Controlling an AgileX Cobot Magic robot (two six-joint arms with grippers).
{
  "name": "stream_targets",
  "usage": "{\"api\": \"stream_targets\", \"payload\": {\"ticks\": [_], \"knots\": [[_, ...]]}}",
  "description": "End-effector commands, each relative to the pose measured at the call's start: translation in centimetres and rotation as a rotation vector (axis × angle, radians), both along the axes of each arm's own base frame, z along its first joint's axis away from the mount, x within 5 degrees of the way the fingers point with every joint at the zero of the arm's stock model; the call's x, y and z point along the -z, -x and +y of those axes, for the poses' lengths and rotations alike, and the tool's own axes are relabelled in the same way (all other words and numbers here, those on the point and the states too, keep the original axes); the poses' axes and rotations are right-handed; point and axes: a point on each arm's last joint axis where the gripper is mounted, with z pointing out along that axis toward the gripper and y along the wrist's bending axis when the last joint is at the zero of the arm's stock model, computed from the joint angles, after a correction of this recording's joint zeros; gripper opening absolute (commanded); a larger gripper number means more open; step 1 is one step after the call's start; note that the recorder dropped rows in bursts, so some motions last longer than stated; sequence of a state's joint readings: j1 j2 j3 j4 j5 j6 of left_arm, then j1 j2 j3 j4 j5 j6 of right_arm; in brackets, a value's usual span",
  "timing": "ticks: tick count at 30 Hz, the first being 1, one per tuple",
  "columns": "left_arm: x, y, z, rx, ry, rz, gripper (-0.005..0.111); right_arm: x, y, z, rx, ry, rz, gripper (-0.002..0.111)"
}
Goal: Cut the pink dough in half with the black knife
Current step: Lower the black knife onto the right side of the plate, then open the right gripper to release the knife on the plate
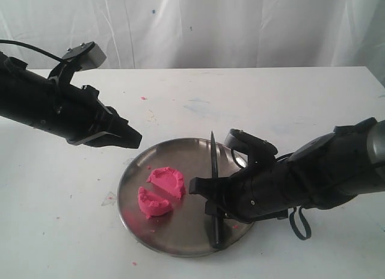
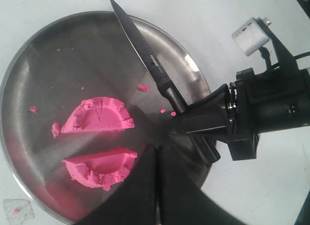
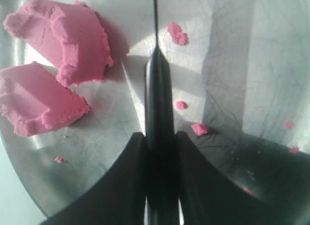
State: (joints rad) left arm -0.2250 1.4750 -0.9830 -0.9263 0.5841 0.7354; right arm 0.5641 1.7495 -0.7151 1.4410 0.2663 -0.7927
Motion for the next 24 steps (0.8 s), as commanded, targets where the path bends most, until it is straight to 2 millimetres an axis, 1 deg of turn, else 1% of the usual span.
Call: {"api": "stream_targets", "payload": {"ticks": [1,3,6,9,11,22,24], "knots": [[-0.18,0.37,-0.25,0.011,0.016,0.007,0.0,-0.12,-0.29,-0.15,0.005,0.005,-0.016,0.0],[-0.18,0.37,-0.25,0.011,0.016,0.007,0.0,-0.12,-0.29,-0.15,0.005,0.005,-0.016,0.003],[-0.18,0.37,-0.25,0.011,0.016,0.007,0.0,-0.12,-0.29,-0.15,0.005,0.005,-0.016,0.012],[-0.18,0.37,-0.25,0.011,0.016,0.007,0.0,-0.12,-0.26,-0.12,0.001,0.003,-0.014,0.019],[-0.18,0.37,-0.25,0.011,0.016,0.007,0.0,-0.12,-0.25,-0.12,0.002,0.003,-0.012,0.021],[-0.18,0.37,-0.25,0.011,0.016,0.007,0.0,-0.12,-0.26,-0.12,0.011,-0.001,-0.007,0.021],[-0.18,0.37,-0.25,0.011,0.016,0.007,0.0,-0.19,-0.25,-0.12,0.009,-0.001,-0.01,0.023]]}}
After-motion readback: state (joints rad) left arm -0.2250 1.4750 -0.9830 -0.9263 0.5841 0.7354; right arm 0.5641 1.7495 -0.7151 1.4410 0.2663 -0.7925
